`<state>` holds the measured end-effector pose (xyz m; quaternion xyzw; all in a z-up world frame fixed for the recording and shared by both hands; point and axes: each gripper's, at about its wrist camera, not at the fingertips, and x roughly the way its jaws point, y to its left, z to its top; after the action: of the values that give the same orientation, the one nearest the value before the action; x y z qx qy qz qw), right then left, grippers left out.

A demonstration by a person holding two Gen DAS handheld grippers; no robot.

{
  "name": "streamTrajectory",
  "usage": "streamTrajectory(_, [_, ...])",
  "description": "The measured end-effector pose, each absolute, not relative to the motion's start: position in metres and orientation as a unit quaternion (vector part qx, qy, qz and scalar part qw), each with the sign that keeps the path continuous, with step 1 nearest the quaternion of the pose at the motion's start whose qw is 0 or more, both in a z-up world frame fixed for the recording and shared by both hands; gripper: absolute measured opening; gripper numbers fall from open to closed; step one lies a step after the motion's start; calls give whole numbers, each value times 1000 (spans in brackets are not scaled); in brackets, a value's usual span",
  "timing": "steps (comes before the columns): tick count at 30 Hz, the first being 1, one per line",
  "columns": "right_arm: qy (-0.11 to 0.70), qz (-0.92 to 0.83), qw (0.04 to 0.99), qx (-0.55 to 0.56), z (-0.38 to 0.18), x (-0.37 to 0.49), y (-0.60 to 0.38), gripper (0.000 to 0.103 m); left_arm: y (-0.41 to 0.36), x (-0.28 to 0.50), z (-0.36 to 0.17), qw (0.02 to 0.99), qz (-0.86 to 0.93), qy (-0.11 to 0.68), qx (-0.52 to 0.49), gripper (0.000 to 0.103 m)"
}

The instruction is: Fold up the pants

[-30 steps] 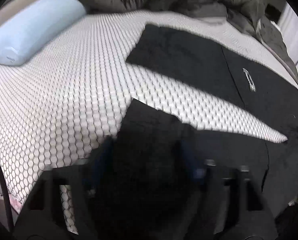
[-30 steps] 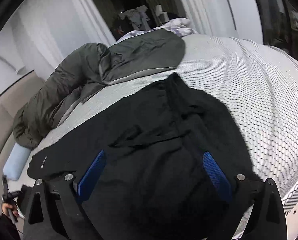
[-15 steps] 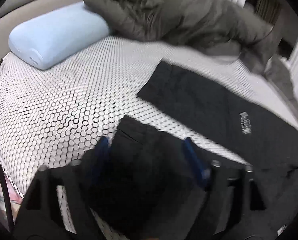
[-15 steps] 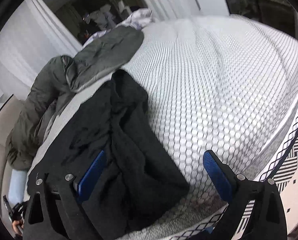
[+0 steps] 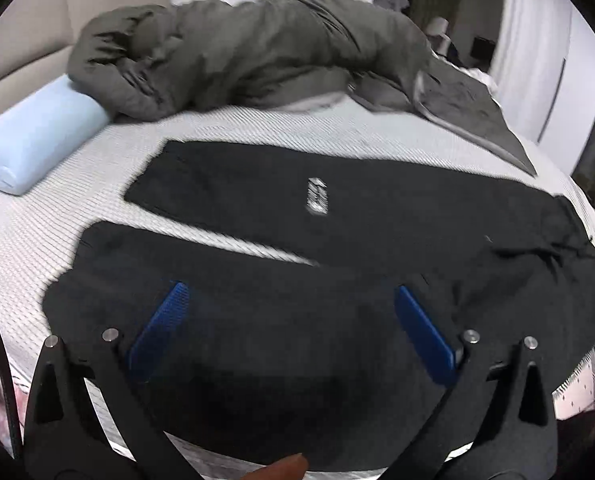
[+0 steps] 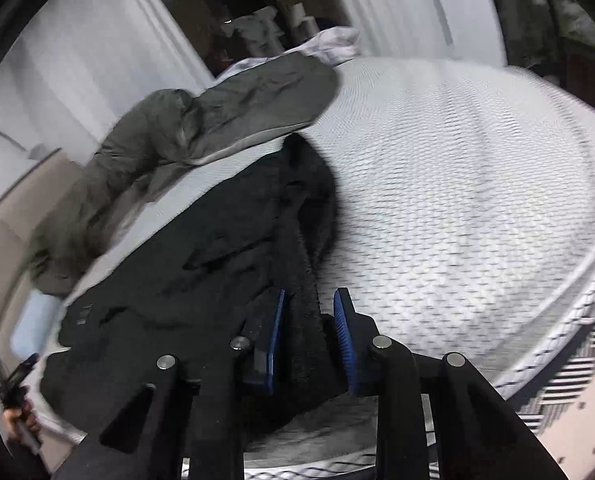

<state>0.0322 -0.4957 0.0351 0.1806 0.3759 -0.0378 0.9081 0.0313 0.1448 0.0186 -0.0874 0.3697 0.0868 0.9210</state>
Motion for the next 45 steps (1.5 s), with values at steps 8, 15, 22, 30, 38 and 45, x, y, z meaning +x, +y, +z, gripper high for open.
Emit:
streamTrajectory(8, [342,-100,916,182,36,26,-510,73,112,35,-17,911,77,394,-96,102])
streamTrajectory(15, [313,28,942,121,58,38,-433,81,28,41,-24,916,-12,401,-22,102])
streamTrajectory(22, [383,136,913,-39,12,82,-285,81,-60,67,-50,900,-117,417,49,102])
streamTrajectory(30, [414,137,882,-177,-30,69,-248,85,-22,58,-57,892,-107,439,34,103])
streamTrajectory(38, [430,-67,898,-62,-13,77,-401,90,107,36,-49,899,1,437,-35,103])
streamTrajectory(45, [394,-21,916,-69,3,72,-370,90,142,31,-33,901,58,424,-70,102])
